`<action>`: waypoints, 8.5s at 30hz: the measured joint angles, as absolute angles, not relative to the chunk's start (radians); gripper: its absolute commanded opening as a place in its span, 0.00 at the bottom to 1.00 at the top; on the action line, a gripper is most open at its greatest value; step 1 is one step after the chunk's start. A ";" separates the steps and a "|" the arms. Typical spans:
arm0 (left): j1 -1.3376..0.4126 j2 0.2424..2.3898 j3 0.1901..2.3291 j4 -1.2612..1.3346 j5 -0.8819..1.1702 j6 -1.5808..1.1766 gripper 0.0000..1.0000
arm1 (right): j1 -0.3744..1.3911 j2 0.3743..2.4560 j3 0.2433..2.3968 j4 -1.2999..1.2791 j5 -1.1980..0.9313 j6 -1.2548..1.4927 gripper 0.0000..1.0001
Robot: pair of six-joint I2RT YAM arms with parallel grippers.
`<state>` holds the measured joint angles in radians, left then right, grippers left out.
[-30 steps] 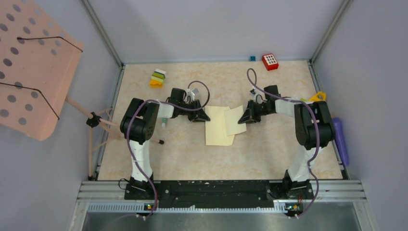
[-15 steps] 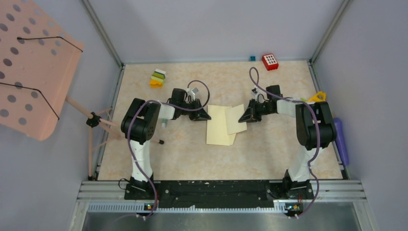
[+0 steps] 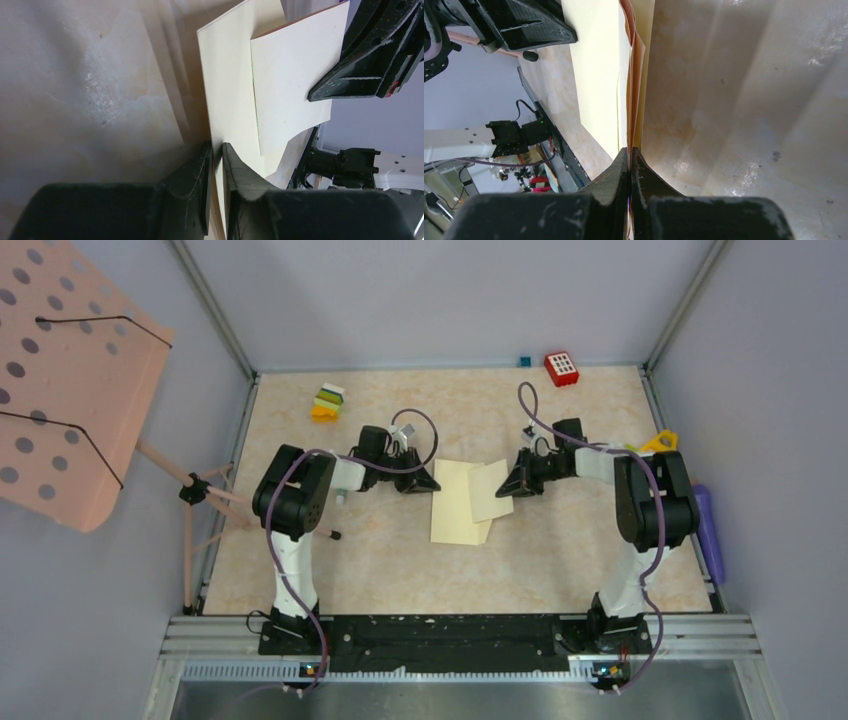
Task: Place the letter into the envelope and seal it
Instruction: Place the letter in the envelope.
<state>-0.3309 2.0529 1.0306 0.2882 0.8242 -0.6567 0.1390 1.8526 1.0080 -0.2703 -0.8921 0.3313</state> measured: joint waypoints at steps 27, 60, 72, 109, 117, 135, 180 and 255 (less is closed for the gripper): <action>-0.330 2.004 0.977 0.299 0.750 -0.675 0.15 | 0.131 1.812 0.968 -0.267 -0.900 0.364 0.00; -0.328 2.006 0.961 0.369 0.822 -0.749 0.32 | 0.140 1.898 0.970 -0.269 -0.937 0.368 0.00; -0.328 2.014 0.947 0.462 0.871 -0.814 0.23 | 0.150 1.927 0.971 -0.259 -0.936 0.370 0.00; -0.328 2.038 0.925 0.635 0.953 -0.944 0.14 | 0.165 1.938 0.961 -0.097 -0.967 0.421 0.00; -0.328 2.038 0.925 0.633 0.952 -0.944 0.14 | 0.176 1.934 0.960 -0.068 -0.961 0.426 0.00; -0.328 2.041 0.927 0.554 0.945 -0.899 0.15 | 0.155 1.934 0.990 -0.162 -0.897 0.261 0.00; -0.328 2.059 0.929 0.589 0.949 -0.929 0.14 | 0.213 1.918 0.975 -0.141 -0.932 0.331 0.00; -0.309 2.059 0.929 0.643 0.987 -0.973 0.15 | 0.216 1.918 1.052 -0.164 -0.984 0.130 0.00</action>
